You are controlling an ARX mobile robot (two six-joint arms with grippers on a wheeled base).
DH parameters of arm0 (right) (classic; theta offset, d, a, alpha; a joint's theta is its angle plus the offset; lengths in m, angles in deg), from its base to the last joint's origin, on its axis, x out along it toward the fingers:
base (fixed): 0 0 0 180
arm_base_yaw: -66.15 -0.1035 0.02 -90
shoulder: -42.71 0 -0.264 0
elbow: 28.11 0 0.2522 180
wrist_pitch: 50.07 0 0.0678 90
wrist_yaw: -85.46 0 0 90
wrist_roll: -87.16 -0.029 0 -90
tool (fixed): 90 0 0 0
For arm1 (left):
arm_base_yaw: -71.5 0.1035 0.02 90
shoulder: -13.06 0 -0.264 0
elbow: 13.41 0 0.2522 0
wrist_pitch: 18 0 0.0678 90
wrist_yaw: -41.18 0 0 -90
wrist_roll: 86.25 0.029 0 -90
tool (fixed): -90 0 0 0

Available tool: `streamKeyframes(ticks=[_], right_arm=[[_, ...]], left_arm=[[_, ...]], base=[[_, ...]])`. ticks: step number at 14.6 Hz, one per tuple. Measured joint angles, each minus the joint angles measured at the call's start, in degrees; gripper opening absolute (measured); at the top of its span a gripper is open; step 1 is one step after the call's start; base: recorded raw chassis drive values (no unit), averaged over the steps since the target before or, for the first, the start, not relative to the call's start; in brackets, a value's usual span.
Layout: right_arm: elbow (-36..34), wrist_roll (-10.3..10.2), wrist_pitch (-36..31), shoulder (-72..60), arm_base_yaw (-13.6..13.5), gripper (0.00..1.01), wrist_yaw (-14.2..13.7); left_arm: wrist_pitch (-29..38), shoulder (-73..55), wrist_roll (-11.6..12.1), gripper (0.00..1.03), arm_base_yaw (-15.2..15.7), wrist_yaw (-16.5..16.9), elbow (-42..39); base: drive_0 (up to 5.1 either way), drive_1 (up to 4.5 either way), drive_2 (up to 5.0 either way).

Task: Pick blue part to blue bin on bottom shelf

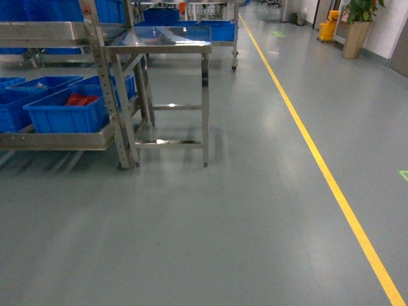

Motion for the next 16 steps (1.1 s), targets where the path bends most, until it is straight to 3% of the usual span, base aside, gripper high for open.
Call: streamKeyframes(ticks=[16], right_arm=[[0.0,0.0,0.0,0.0,0.0,0.98,0.0]], left_arm=[[-0.1,-0.1,0.0,0.43,0.0,0.0,0.0]], base=[[0.0,4.21,-4.2]])
